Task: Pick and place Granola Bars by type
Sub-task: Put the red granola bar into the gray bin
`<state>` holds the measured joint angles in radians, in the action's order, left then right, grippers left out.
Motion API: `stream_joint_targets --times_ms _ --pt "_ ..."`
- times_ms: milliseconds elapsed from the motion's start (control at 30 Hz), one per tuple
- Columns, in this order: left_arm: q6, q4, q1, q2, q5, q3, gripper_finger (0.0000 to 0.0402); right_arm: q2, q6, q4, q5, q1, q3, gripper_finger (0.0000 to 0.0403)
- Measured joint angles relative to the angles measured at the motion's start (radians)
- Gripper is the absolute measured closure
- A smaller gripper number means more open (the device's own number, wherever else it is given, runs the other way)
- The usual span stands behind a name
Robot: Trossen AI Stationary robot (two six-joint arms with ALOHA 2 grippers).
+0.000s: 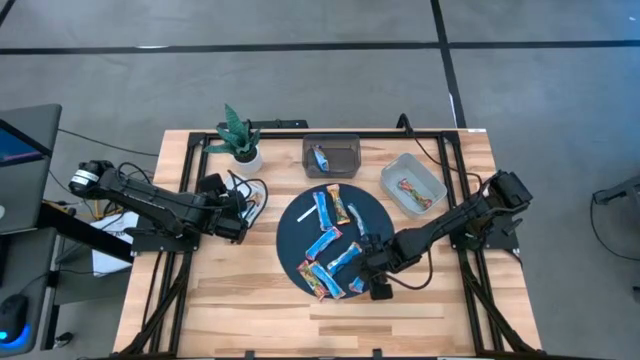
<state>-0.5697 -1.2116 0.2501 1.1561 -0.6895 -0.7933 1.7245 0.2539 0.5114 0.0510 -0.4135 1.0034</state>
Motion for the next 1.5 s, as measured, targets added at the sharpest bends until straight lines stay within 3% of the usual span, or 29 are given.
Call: stream_joint_targets --times_ms 400,667,867,1233,1333,1500 --pt "0.000 0.001 0.000 0.000 0.000 0.000 0.0161 0.000 0.015 0.000 -0.061 0.046 -0.016 0.0302" --pt "0.000 0.001 0.000 0.000 -0.002 0.000 0.0161 0.000 0.000 0.004 -0.052 0.051 -0.016 0.0395" --pt "0.000 0.001 0.000 0.000 -0.004 0.000 0.0161 0.000 0.000 0.006 -0.016 0.044 -0.015 0.0401" --pt "0.000 0.002 0.000 0.000 -0.003 0.000 0.0161 0.000 0.098 0.385 0.287 -0.031 0.195 0.0403" --pt "-0.001 0.008 0.000 0.000 -0.003 0.000 0.0161 0.000 0.266 0.590 0.410 -0.039 0.262 0.0403" --pt "-0.001 0.046 0.000 0.000 -0.004 0.000 0.0161 -0.001 0.678 0.950 0.560 0.001 0.307 0.0403"
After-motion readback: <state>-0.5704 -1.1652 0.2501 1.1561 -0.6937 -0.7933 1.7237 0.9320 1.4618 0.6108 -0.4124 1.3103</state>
